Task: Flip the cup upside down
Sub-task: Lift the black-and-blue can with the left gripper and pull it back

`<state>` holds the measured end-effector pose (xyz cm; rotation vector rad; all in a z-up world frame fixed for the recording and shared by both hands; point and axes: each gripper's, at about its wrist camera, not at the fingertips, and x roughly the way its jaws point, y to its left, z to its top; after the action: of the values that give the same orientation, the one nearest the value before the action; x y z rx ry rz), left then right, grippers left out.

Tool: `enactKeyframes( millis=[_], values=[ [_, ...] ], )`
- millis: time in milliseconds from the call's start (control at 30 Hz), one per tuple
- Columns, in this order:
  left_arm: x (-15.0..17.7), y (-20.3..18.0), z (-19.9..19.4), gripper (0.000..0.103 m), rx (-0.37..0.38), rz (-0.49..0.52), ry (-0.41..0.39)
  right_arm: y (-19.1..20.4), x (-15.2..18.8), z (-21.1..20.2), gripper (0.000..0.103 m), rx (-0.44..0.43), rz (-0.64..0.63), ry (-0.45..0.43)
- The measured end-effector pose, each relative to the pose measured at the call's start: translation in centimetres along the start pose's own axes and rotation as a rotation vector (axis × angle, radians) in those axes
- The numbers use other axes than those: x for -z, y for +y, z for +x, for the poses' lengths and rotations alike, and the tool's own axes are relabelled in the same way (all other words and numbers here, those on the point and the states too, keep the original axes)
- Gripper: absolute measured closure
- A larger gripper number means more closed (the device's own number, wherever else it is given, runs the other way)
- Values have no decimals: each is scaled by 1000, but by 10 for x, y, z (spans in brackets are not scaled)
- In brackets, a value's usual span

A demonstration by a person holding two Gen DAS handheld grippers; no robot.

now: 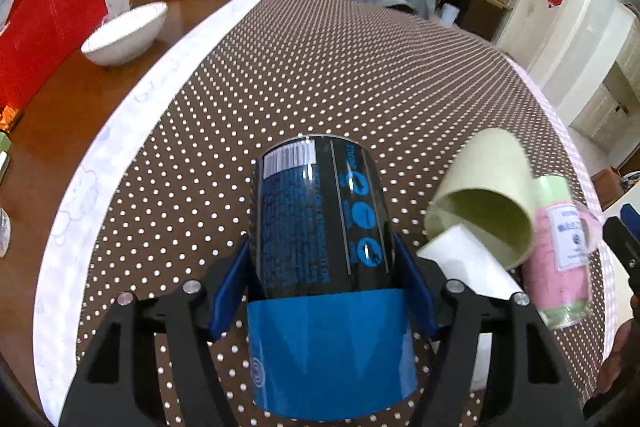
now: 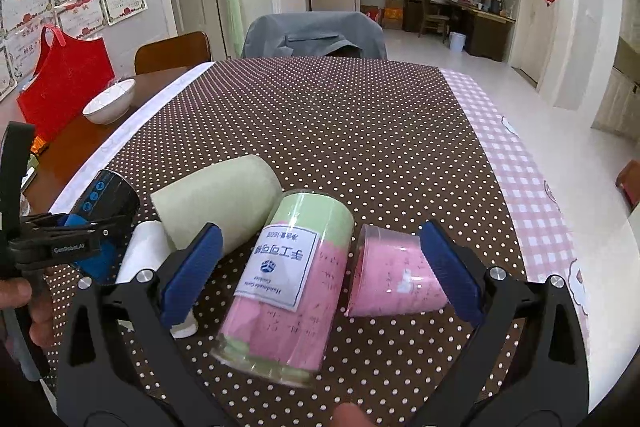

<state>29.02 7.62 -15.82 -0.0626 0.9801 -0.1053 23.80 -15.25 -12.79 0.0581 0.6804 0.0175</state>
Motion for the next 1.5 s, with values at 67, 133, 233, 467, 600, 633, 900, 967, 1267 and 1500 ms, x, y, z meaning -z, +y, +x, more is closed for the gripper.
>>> enactKeyframes(
  millis=[67, 133, 233, 467, 600, 633, 900, 967, 1267, 1500],
  values=[
    [4, -3, -12, 35, 4, 6, -23, 1, 2, -9, 6, 0, 5, -18],
    [9, -6, -24, 35, 11, 12, -46, 0, 4, -18, 6, -2, 8, -34],
    [16, -11, -45, 35, 21, 24, -83, -4, 10, -34, 6, 1, 17, -63],
    [43, -40, -96, 35, 89, 68, -169, -12, 29, -79, 6, 5, 43, -136],
    [63, -59, -115, 35, 123, 84, -195, -23, 46, -103, 6, 16, 73, -165],
    [68, -64, -118, 35, 131, 87, -196, -26, 50, -107, 6, 19, 83, -167],
    [99, -98, -125, 35, 180, 121, -180, -49, 66, -131, 6, 47, 133, -199],
    [107, -107, -123, 35, 188, 140, -166, -53, 70, -133, 6, 47, 140, -197],
    [135, -136, -102, 35, 207, 196, -96, -62, 80, -133, 6, 57, 166, -182],
    [151, -137, -77, 35, 215, 196, -40, -62, 85, -131, 6, 58, 163, -168]
  ],
)
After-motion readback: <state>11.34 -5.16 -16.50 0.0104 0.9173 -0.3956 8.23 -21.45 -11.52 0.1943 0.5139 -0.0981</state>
